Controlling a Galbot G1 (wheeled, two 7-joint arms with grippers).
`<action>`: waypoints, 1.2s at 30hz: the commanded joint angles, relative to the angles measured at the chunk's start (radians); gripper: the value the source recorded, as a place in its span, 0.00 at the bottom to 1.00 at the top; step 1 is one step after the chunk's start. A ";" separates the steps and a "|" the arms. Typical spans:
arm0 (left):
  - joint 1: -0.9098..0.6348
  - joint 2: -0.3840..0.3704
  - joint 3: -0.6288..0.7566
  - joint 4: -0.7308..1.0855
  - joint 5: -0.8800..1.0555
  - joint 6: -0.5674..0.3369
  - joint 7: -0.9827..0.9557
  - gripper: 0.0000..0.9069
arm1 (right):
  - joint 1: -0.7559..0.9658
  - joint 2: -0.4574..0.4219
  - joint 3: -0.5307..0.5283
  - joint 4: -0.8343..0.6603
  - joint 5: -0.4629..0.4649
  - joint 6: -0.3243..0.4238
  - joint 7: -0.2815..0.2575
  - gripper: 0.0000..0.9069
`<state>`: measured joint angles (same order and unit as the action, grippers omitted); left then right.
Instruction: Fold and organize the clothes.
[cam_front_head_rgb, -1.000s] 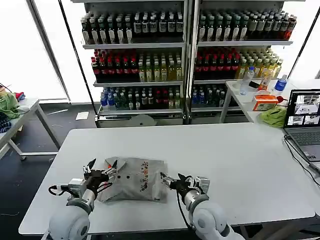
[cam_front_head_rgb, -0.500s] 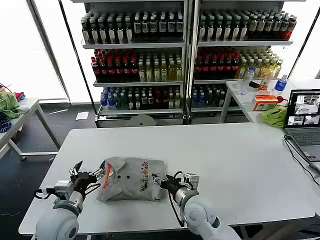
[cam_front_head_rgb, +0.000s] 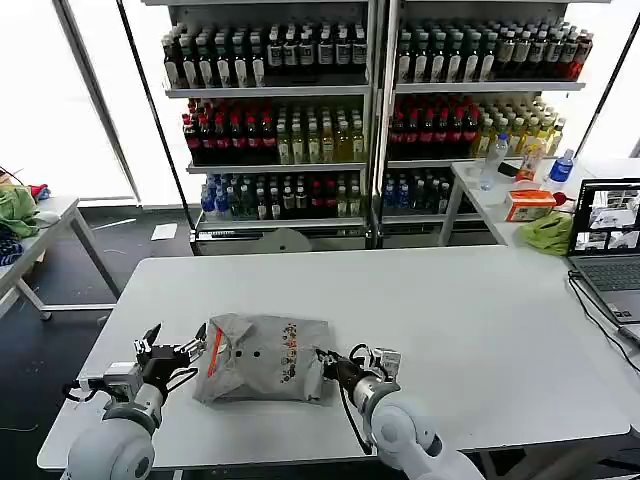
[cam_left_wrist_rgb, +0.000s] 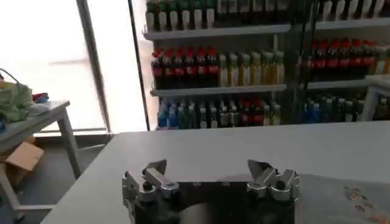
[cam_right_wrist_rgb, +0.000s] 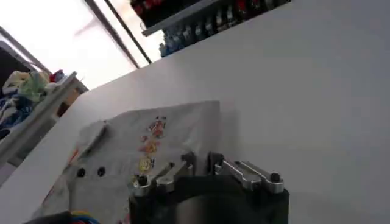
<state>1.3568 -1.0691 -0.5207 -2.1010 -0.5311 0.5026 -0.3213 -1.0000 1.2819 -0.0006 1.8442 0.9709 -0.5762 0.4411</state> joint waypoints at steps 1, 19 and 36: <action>0.008 0.004 -0.018 -0.005 -0.008 0.000 -0.002 1.00 | 0.004 -0.010 0.013 -0.003 -0.013 -0.002 -0.007 0.00; -0.007 -0.016 -0.001 0.003 -0.004 -0.003 -0.005 1.00 | 0.010 -0.253 0.143 -0.002 0.024 -0.003 -0.060 0.00; 0.008 -0.029 0.000 0.002 0.001 -0.002 -0.003 1.00 | -0.003 -0.215 0.203 -0.045 -0.141 -0.001 -0.092 1.00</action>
<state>1.3573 -1.0991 -0.5156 -2.0983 -0.5302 0.5001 -0.3260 -0.9876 1.0768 0.1614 1.7996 0.9345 -0.5780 0.3671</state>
